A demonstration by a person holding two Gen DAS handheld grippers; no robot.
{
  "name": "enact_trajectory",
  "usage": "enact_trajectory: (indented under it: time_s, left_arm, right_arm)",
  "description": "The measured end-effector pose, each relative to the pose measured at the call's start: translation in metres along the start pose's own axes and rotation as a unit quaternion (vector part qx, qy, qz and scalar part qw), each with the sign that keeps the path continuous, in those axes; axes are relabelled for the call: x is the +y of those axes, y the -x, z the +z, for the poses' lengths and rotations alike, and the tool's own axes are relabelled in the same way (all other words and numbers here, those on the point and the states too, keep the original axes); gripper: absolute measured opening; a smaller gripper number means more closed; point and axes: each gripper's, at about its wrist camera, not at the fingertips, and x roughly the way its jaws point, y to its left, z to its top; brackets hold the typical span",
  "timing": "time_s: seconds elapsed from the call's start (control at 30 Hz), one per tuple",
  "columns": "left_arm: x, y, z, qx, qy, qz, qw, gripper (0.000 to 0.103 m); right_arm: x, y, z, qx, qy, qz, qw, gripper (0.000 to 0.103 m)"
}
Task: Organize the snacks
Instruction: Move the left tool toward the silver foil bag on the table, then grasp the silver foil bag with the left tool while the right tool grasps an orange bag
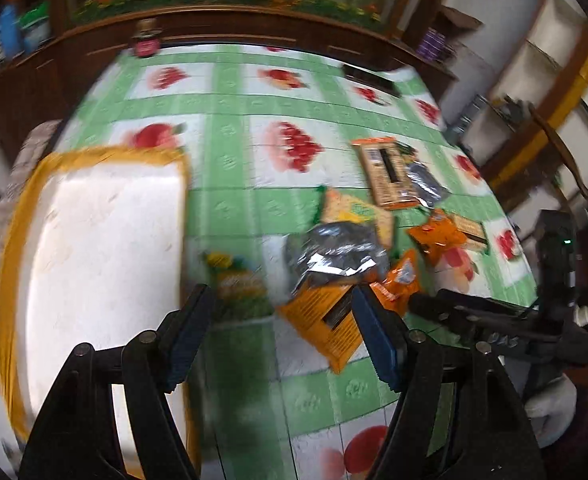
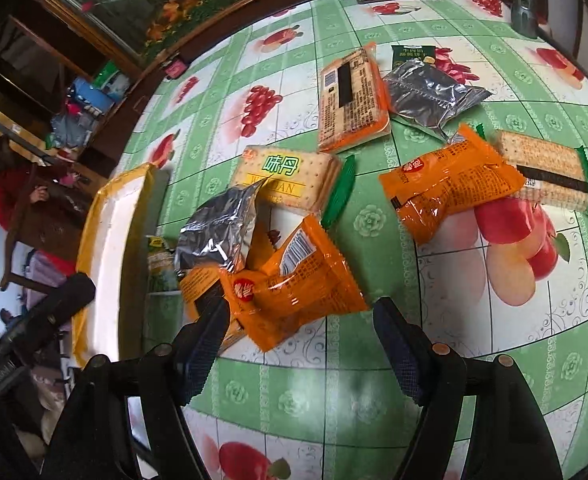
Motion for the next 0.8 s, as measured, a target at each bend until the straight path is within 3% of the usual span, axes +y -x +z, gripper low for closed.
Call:
enact_trajectory:
  time_s: [0.13,0.27,0.3,0.33,0.4,0.47,0.6,0.67,0.8]
  left_arm:
    - [-0.014,-0.031,0.027,0.024,-0.057,-0.032,0.9976,0.071]
    - [-0.019,-0.066,0.049,0.058,-0.053,-0.098,0.9921,0.071]
    - [-0.020,-0.076,0.053,0.067,-0.052,-0.103,0.9910,0.071]
    - [-0.022,-0.084,0.054,0.073,-0.055,-0.102,0.9906,0.071]
    - [-0.024,-0.102,0.052,0.093,-0.063,-0.091,0.9894,0.071]
    - [-0.028,-0.107,0.046,0.101,-0.085,-0.080,0.9881,0.070]
    - [-0.037,-0.098,0.039,0.109,-0.113,-0.081,0.9843,0.043]
    - [-0.038,-0.090,0.035,0.104,-0.121,-0.071,0.9846,0.040]
    - [-0.034,-0.076,0.038,0.082,-0.127,-0.069,0.9862,0.040]
  right_arm:
    - [0.001,-0.015,0.008,0.009,-0.025,-0.024,0.999,0.079]
    - [0.011,-0.021,0.016,-0.004,-0.013,-0.040,0.999,0.072]
    - [0.011,-0.019,0.016,-0.007,-0.011,-0.038,0.999,0.065]
    - [0.010,-0.017,0.016,-0.008,-0.009,-0.036,0.999,0.045]
    - [0.005,-0.016,0.013,0.003,-0.007,-0.040,0.999,0.027]
    - [-0.006,-0.011,0.008,0.005,-0.017,-0.048,0.999,0.029]
    - [-0.022,0.003,0.002,-0.007,-0.020,-0.096,0.995,0.033]
    - [-0.034,0.009,0.001,-0.010,-0.035,-0.079,0.996,0.035]
    - [-0.035,0.014,0.004,-0.025,-0.037,-0.054,0.998,0.061]
